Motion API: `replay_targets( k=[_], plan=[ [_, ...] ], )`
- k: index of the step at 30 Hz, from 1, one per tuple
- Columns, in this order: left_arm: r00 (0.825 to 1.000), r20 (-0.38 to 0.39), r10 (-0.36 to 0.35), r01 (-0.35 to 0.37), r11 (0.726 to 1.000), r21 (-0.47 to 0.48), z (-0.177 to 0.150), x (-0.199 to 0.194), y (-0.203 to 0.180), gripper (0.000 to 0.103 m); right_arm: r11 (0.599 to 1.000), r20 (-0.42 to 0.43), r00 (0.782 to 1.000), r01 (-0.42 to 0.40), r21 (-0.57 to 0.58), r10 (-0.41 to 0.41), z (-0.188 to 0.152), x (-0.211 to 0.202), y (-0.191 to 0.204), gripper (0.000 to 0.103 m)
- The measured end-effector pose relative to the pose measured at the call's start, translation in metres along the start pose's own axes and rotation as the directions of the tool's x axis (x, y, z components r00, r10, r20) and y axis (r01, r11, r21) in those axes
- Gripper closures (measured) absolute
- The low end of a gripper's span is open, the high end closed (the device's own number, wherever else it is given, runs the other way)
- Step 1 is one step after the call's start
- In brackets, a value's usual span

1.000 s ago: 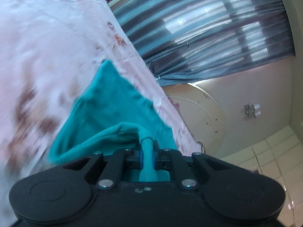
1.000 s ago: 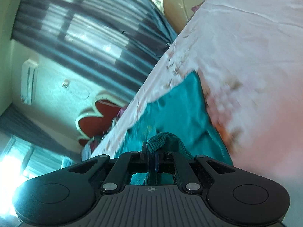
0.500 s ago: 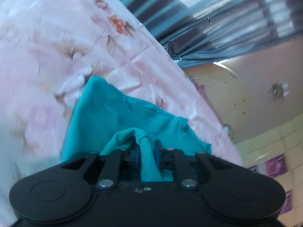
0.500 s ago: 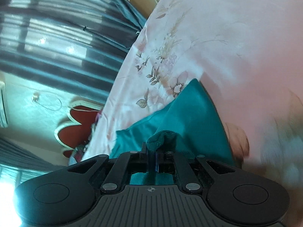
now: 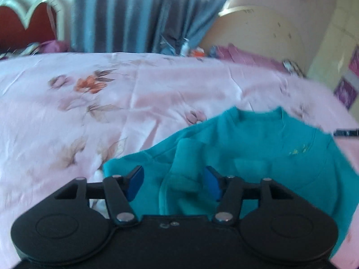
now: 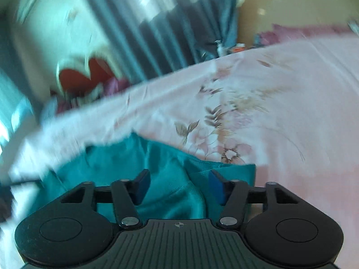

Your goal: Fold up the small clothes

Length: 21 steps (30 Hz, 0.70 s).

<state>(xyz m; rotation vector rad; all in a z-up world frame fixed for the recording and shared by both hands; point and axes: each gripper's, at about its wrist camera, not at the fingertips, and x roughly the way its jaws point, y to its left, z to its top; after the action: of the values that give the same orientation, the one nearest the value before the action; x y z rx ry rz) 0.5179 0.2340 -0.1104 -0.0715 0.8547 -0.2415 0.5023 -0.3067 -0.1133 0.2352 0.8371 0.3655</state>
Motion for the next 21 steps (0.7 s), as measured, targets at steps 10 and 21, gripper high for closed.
replay_targets(
  k=[10, 21],
  plan=[
    [0.998, -0.058, -0.031, 0.039, 0.99, 0.139, 0.001, 0.033, -0.022, 0.065, 0.967, -0.119, 0.991, 0.028, -0.254, -0.06, -0.011, 0.038, 0.028, 0.075],
    [0.984, 0.174, -0.034, 0.031, 0.999, 0.022, -0.002, 0.001, -0.001, 0.092, 0.979, 0.073, 0.997, 0.038, -0.199, -0.023, 0.0, 0.01, 0.022, 0.092]
  ],
)
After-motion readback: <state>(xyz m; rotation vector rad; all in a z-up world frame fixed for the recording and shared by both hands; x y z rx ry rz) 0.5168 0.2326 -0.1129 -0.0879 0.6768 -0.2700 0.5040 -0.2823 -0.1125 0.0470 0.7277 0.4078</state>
